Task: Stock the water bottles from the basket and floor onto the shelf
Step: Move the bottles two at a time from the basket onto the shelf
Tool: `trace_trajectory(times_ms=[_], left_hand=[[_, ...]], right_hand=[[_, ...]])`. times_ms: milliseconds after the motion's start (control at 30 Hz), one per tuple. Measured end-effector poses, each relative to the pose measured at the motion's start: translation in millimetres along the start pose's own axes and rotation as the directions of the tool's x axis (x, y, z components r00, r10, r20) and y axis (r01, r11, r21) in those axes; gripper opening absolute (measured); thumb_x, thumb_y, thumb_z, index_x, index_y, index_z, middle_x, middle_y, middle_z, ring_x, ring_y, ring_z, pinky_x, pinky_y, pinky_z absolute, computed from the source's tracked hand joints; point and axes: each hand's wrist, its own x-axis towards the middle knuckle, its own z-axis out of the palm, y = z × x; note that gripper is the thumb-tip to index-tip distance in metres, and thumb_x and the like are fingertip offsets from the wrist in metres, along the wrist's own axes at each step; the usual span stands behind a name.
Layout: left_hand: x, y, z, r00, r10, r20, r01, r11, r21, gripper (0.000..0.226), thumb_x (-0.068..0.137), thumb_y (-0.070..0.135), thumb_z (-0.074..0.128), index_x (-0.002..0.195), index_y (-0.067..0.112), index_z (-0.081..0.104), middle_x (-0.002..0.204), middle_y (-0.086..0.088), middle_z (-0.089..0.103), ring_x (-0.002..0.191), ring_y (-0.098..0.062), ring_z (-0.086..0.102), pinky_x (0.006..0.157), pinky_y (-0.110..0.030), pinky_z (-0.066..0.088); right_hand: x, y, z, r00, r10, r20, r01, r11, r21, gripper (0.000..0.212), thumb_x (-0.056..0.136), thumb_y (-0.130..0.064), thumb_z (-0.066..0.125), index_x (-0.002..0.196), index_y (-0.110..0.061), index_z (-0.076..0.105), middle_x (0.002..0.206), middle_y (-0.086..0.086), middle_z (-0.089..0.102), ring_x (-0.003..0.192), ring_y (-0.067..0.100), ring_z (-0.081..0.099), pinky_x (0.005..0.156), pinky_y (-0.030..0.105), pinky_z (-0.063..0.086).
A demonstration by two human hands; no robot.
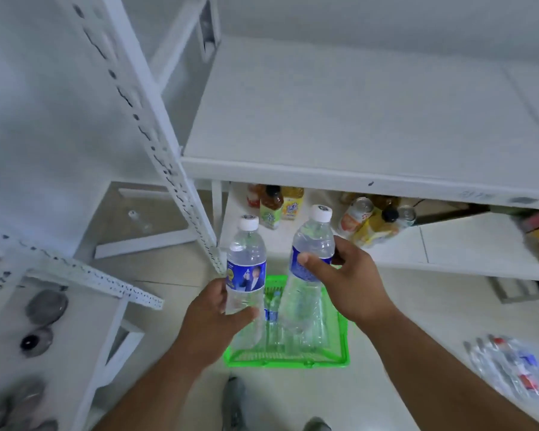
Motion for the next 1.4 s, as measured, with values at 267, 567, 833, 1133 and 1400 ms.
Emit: trace_trajectory(times_ms=[267, 567, 833, 1133, 1400], left_hand=[[-120.9, 130.1, -12.3, 0.965, 0.252, -0.071, -0.256, 0.964, -0.069, 0.058, 0.057, 0.022, 0.085, 0.111, 0.018, 0.065, 0.105, 0.004, 0.077, 0.100, -0.015, 0.072, 0.096, -0.040, 0.053], [-175.7, 189.1, 9.7, 0.912, 0.376, -0.166, -0.388, 0.920, -0.048, 0.055, 0.055, 0.022, 0.086, 0.106, 0.017, 0.065, 0.100, 0.000, 0.078, 0.094, -0.020, 0.073, 0.087, -0.041, 0.057], [-147.9, 219.1, 13.3, 0.911, 0.383, -0.155, -0.393, 0.919, -0.039, 0.040, 0.077, 0.000, 0.080, 0.108, 0.023, 0.065, 0.098, 0.007, 0.077, 0.090, -0.010, 0.073, 0.066, -0.017, 0.054], [-47.2, 256.3, -14.5, 0.915, 0.378, -0.139, -0.379, 0.925, 0.015, 0.044, 0.076, 0.016, 0.082, 0.112, 0.032, 0.063, 0.103, 0.013, 0.074, 0.095, -0.004, 0.069, 0.077, -0.021, 0.051], [30.8, 289.7, -32.7, 0.895, 0.430, -0.120, -0.430, 0.903, 0.027, 0.043, 0.081, 0.015, 0.079, 0.102, 0.042, 0.053, 0.094, 0.028, 0.055, 0.084, 0.015, 0.048, 0.069, -0.009, 0.038]], right_hand=[[-81.1, -131.2, -81.4, 0.967, -0.250, -0.054, 0.250, 0.968, -0.012, 0.023, 0.083, -0.039, 0.077, 0.105, -0.033, 0.073, 0.094, -0.018, 0.075, 0.089, 0.001, 0.069, 0.077, 0.023, 0.053], [-118.4, -188.6, -135.0, 0.917, -0.394, -0.060, 0.396, 0.918, 0.019, 0.025, 0.082, -0.040, 0.077, 0.106, -0.031, 0.073, 0.096, -0.014, 0.076, 0.089, 0.004, 0.071, 0.083, 0.033, 0.058], [-85.6, -204.3, -149.1, 0.920, -0.384, -0.075, 0.387, 0.921, 0.033, 0.022, 0.083, -0.039, 0.077, 0.104, -0.032, 0.073, 0.094, -0.014, 0.076, 0.086, 0.005, 0.072, 0.081, 0.033, 0.059], [11.2, -237.4, -130.3, 0.922, -0.373, -0.107, 0.369, 0.928, -0.052, 0.022, 0.082, -0.041, 0.078, 0.101, -0.032, 0.073, 0.089, -0.013, 0.075, 0.084, 0.009, 0.069, 0.079, 0.031, 0.057], [83.0, -258.0, -112.2, 0.936, -0.320, -0.145, 0.317, 0.948, -0.045, 0.019, 0.078, -0.035, 0.081, 0.096, -0.031, 0.074, 0.088, -0.011, 0.076, 0.086, 0.014, 0.072, 0.082, 0.035, 0.059]])
